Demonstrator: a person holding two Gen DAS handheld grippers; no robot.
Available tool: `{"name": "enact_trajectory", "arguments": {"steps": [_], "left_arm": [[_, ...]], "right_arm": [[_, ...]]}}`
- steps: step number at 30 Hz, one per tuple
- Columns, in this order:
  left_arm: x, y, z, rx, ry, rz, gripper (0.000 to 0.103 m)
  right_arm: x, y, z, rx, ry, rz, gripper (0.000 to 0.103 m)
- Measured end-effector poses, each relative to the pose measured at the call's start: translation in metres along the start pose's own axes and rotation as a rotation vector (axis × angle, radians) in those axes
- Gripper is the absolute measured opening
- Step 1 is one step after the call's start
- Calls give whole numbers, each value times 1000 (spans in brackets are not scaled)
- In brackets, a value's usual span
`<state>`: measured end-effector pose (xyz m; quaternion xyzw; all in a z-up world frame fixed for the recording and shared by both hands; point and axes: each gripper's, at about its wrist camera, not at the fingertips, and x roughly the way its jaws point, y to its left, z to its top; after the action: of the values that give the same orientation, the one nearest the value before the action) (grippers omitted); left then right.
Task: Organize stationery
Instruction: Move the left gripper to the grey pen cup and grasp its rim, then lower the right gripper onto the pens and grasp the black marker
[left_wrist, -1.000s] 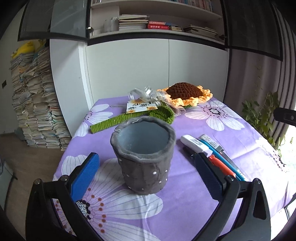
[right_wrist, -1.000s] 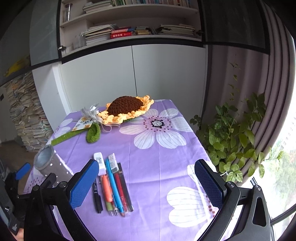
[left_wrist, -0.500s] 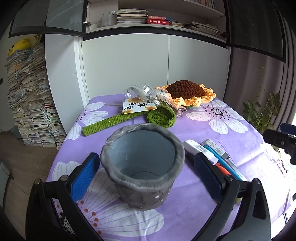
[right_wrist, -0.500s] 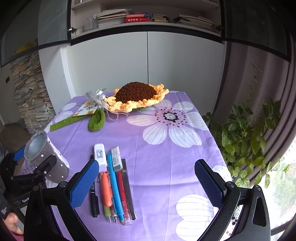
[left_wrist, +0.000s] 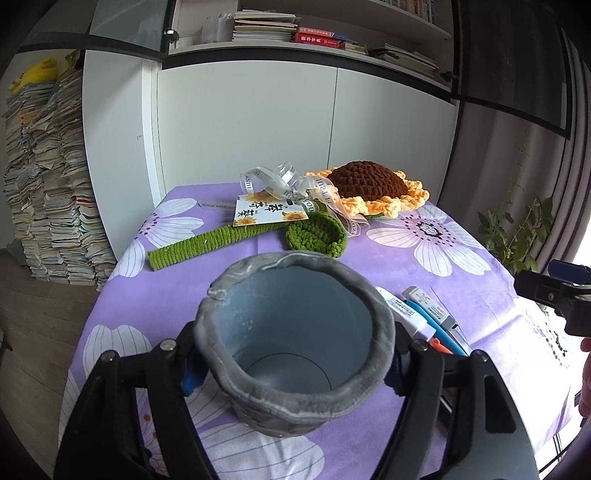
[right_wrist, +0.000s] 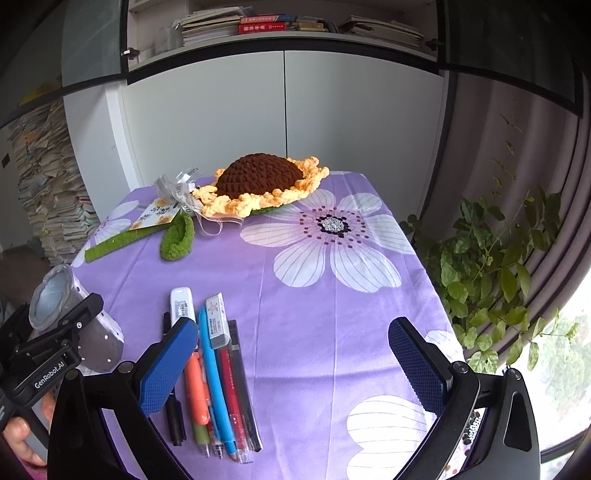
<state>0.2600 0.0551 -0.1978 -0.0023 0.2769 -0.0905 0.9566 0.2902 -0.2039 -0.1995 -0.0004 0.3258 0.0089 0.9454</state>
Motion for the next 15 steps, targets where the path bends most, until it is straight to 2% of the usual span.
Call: {"name": "enact_trajectory", "arguments": {"steps": [4, 15], "left_arm": [[-4, -2, -4, 32, -3, 5, 71], [-16, -8, -8, 93, -4, -63, 72]], "right_arm": [[5, 6, -2, -17, 16, 6, 103], [8, 10, -8, -40, 47, 14, 103]]}}
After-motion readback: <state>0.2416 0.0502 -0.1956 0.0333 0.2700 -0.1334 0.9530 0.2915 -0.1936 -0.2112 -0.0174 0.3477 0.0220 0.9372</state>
